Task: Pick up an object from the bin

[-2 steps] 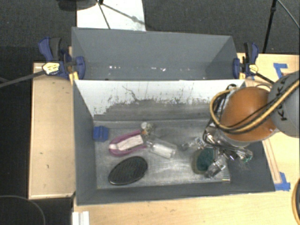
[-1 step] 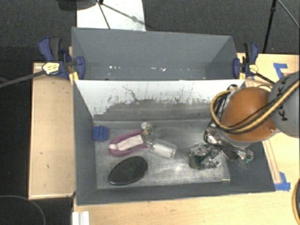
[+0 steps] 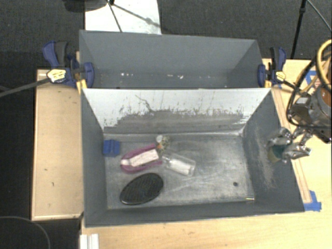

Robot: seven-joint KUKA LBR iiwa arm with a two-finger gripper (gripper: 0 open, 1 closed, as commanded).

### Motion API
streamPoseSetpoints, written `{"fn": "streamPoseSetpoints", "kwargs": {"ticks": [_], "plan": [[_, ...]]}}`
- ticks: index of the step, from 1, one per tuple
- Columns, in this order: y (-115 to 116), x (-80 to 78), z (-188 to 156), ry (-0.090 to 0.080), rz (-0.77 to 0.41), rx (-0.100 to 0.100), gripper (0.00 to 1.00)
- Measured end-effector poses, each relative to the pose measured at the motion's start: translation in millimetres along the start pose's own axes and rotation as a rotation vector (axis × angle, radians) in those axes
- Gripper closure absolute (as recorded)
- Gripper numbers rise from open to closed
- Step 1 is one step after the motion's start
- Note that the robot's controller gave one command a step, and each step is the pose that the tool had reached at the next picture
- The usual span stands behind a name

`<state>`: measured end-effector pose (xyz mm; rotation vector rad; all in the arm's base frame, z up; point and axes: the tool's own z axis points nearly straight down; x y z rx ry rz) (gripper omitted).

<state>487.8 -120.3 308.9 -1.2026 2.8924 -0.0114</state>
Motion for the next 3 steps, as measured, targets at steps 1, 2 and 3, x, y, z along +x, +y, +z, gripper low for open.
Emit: {"fn": "streamPoseSetpoints", "kwargs": {"ticks": [1,2,3], "plan": [[-17.7,16.7,11.8,0.002,-0.237,-0.008,1.0],[-23.8,18.1,143.4,0.003,-0.421,-0.017,1.0],[-26.5,17.1,91.0,0.001,-0.365,-0.006,1.0]]}}
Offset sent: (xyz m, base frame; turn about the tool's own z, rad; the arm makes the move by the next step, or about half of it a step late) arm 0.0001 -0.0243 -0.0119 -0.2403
